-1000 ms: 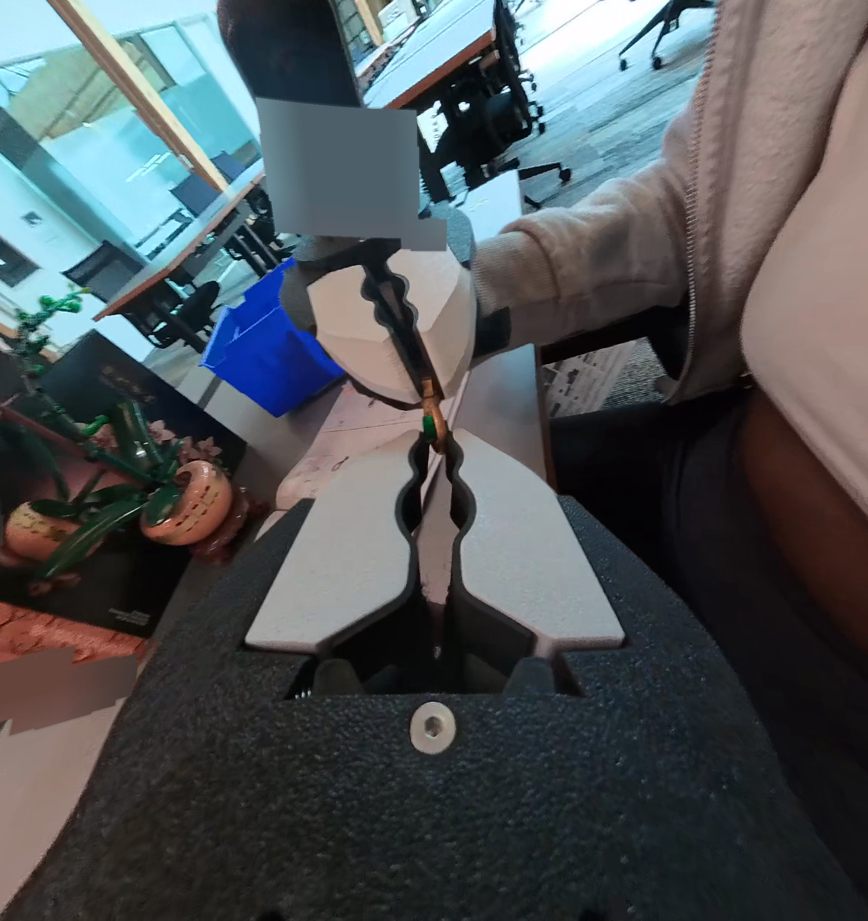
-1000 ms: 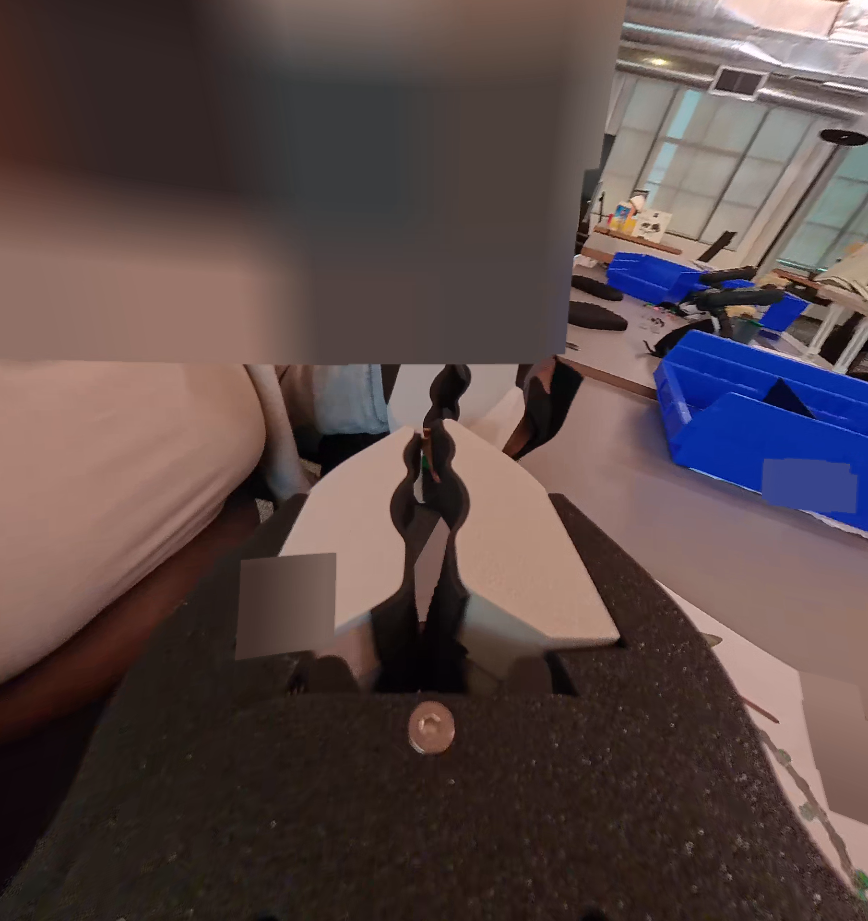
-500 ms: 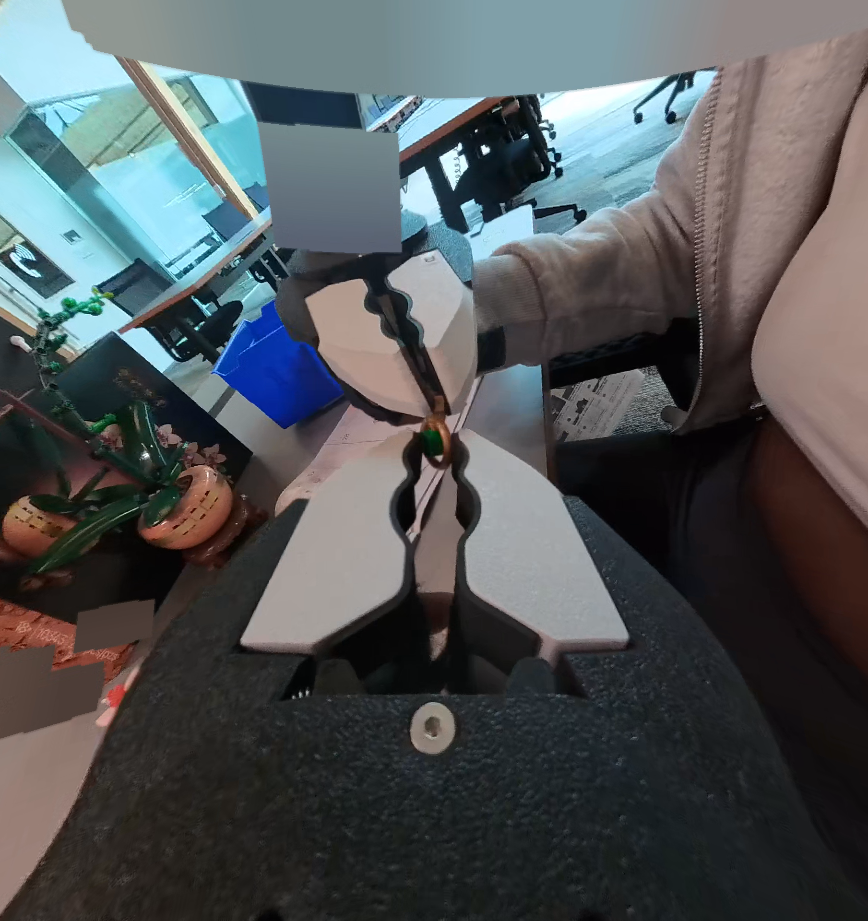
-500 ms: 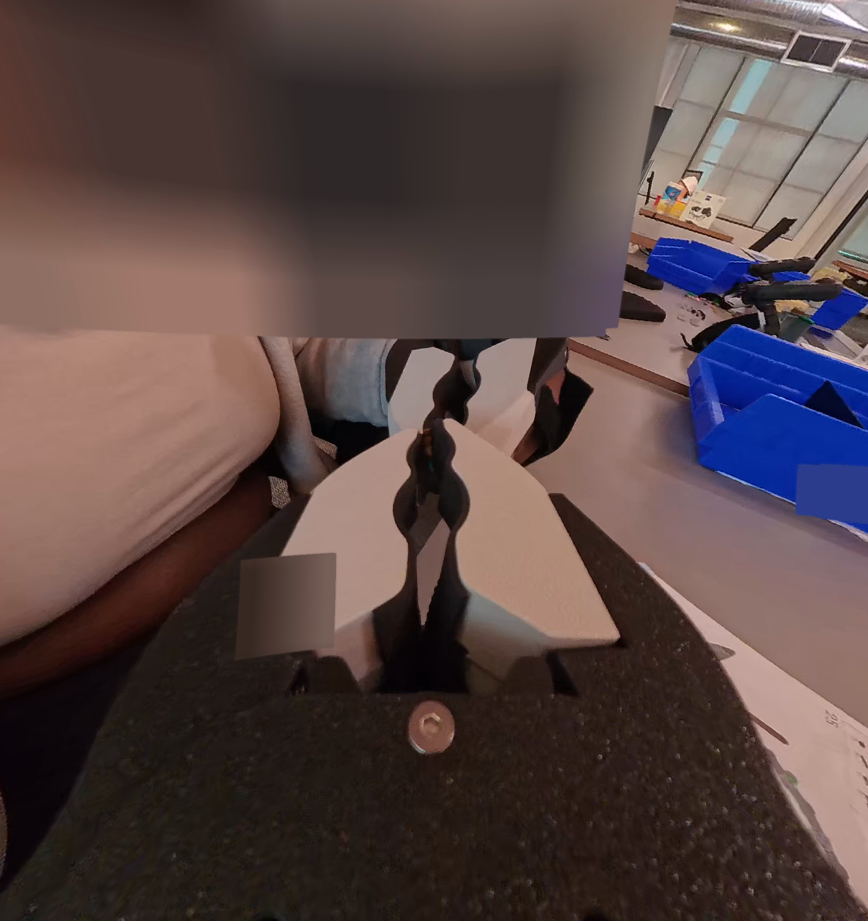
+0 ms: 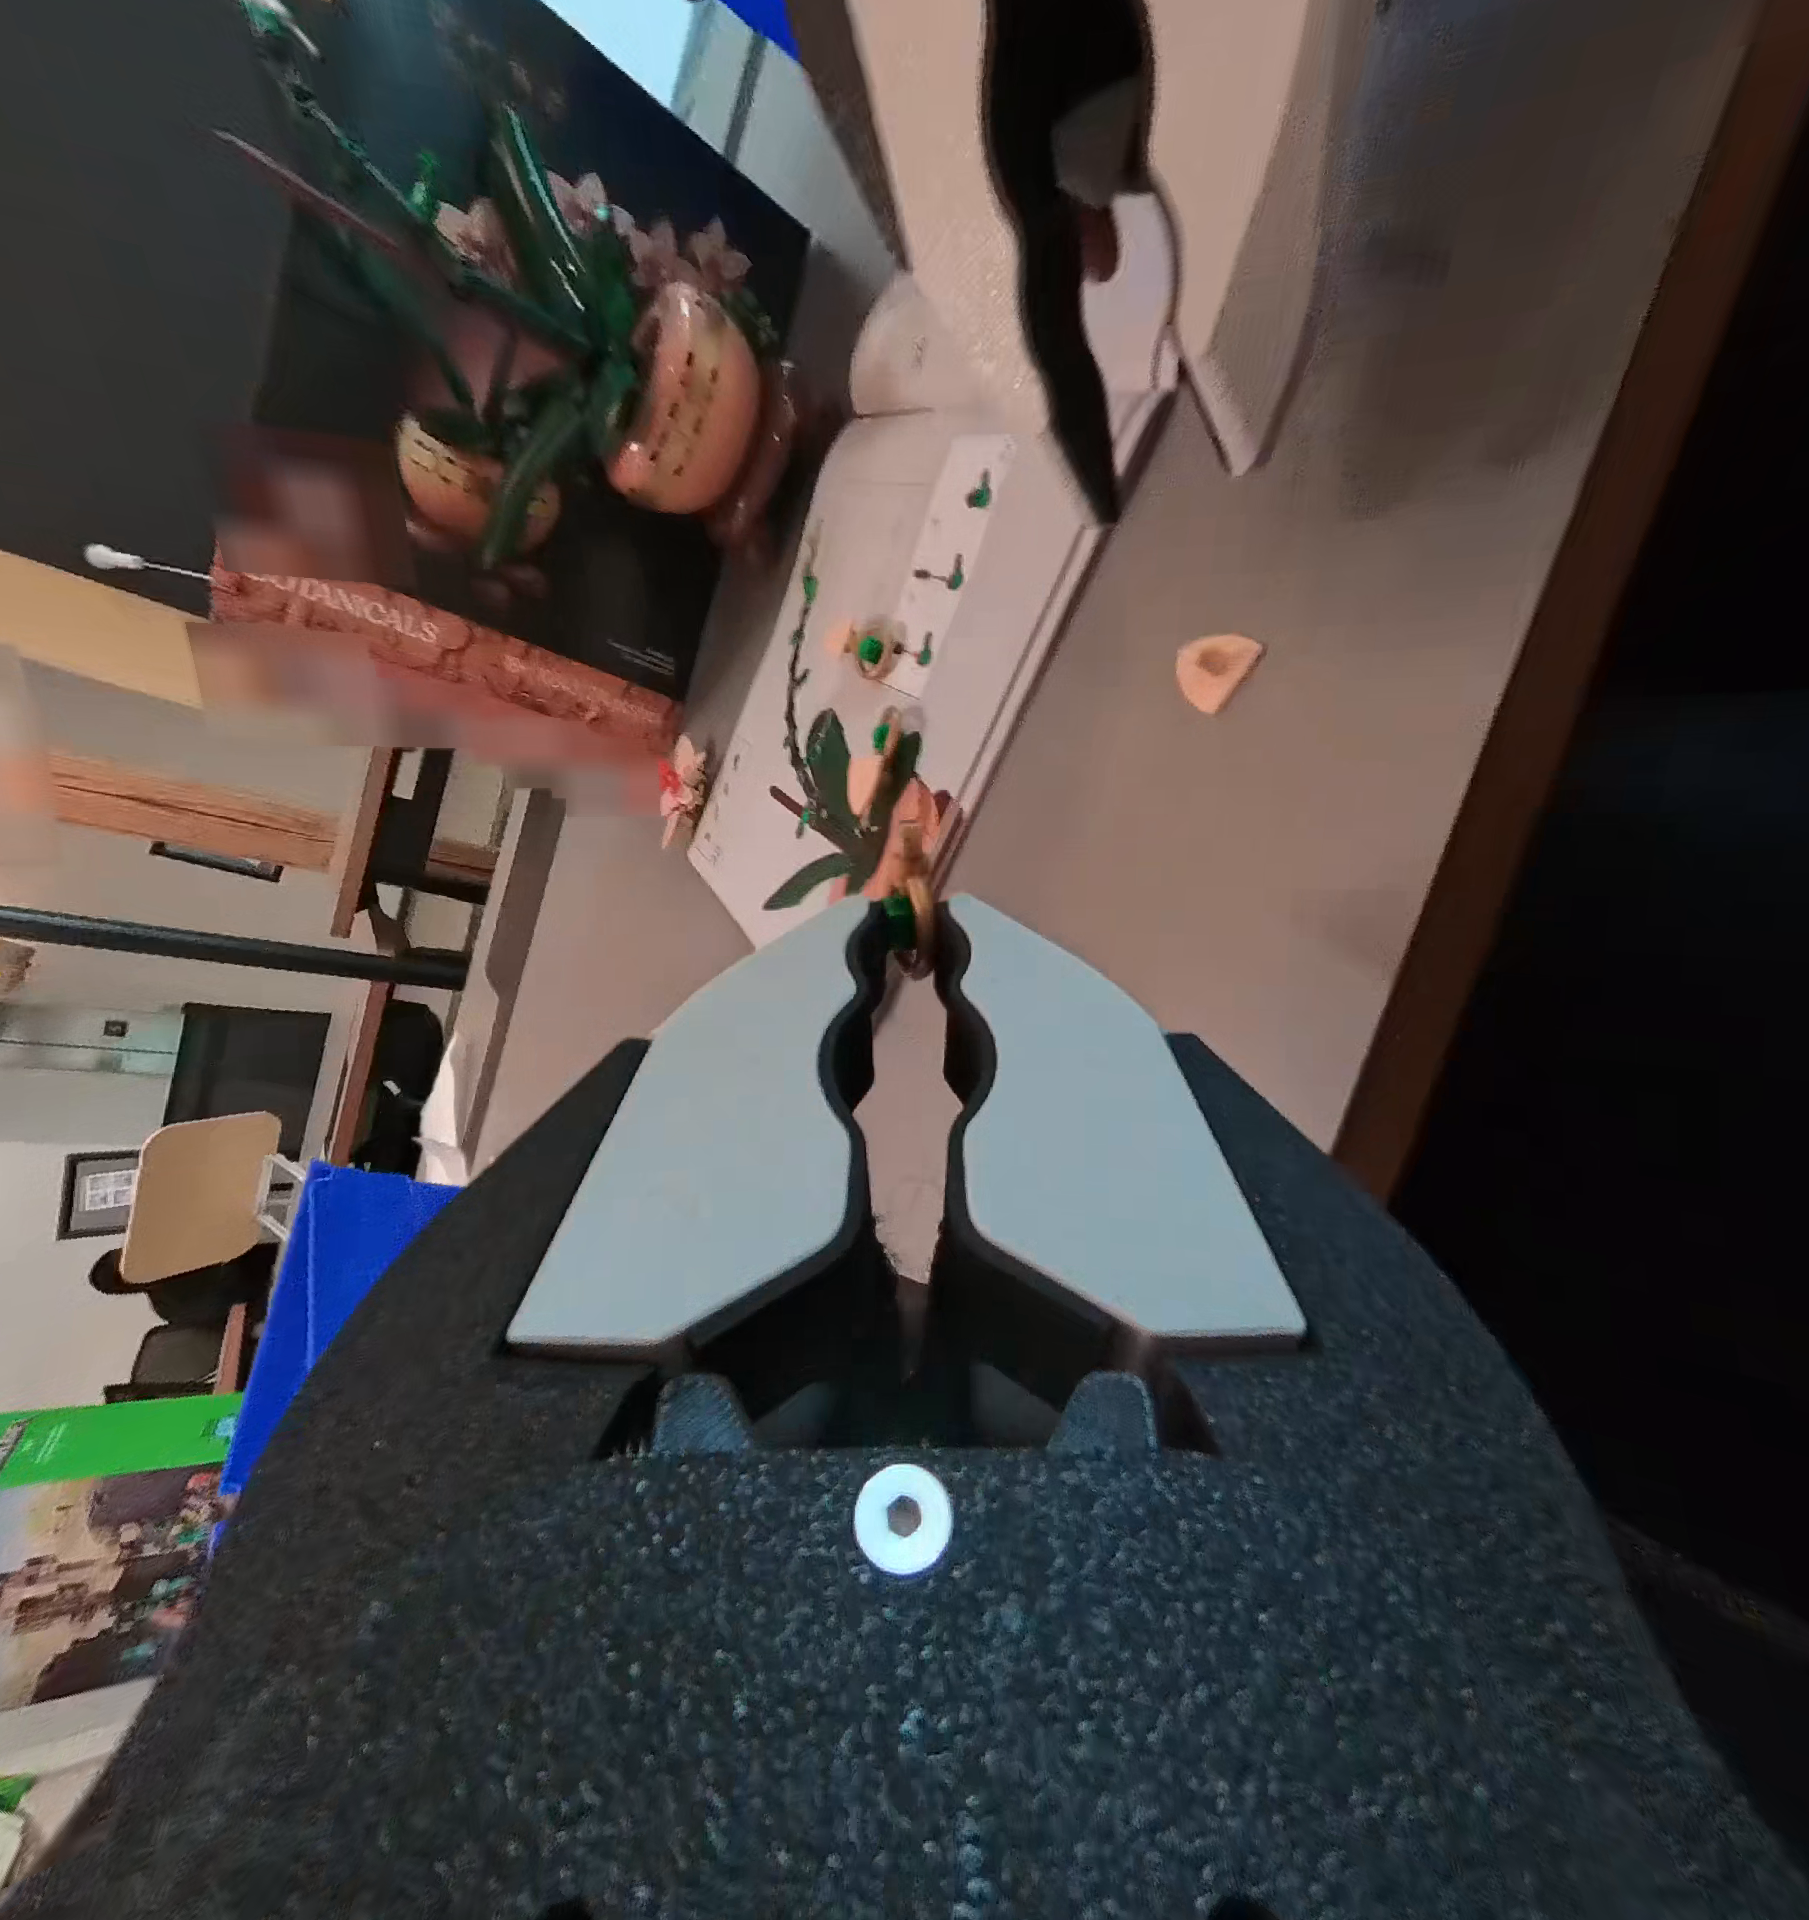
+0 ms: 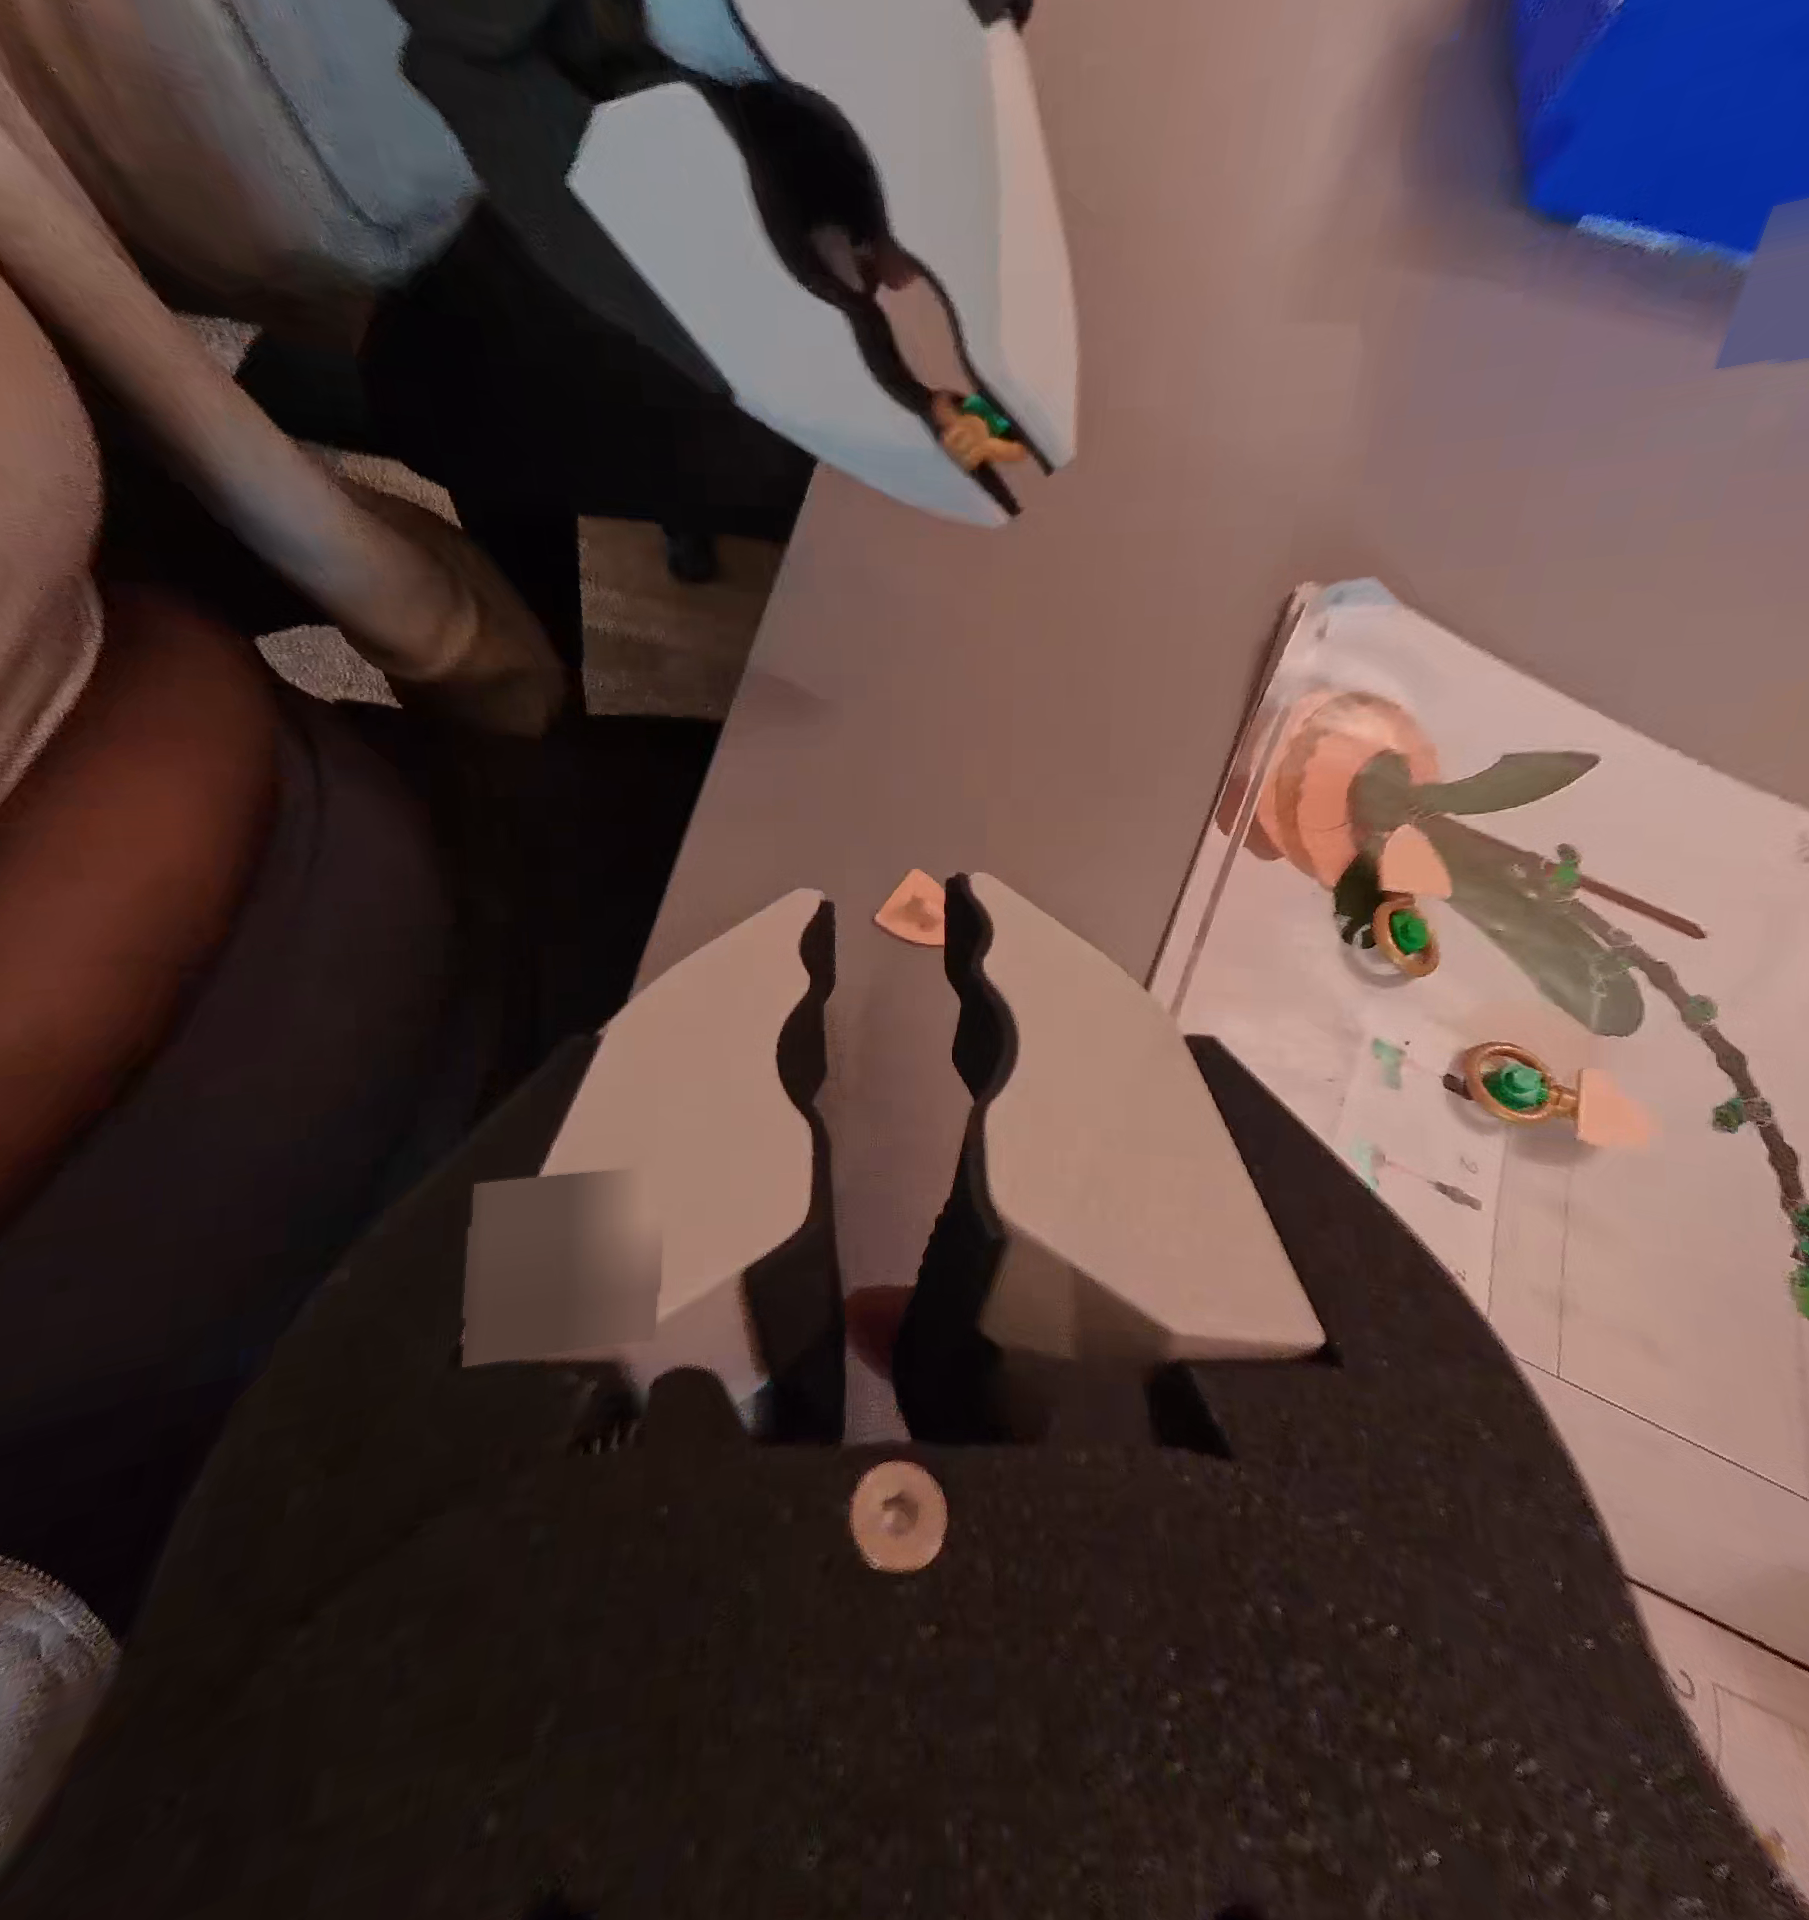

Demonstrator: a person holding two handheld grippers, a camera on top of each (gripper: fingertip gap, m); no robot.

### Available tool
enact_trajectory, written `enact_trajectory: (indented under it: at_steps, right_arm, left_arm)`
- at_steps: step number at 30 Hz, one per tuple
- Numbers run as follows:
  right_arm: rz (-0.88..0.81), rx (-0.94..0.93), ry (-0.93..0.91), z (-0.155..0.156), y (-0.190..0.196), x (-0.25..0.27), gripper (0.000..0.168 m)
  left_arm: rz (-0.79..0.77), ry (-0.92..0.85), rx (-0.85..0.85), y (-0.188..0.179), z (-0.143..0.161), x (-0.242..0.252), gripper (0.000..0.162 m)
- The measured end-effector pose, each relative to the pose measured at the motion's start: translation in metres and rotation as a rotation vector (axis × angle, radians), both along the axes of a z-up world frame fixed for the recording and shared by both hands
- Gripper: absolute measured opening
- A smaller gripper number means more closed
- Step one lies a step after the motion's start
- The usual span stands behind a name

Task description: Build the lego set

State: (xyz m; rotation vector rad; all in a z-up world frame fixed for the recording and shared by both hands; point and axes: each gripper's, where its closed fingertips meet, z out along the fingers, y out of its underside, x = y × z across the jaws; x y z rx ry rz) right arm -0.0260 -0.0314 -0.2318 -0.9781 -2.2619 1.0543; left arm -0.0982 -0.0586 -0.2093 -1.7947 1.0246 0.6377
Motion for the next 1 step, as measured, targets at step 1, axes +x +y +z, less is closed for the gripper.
enact_trajectory:
  at_steps: [1]
  right_arm:
    - [0.002,0.01,-0.019,-0.0044,0.002,-0.0029,0.018]
  left_arm:
    - [-0.005,0.002,-0.012,-0.0001,-0.0051,0.003,0.008]
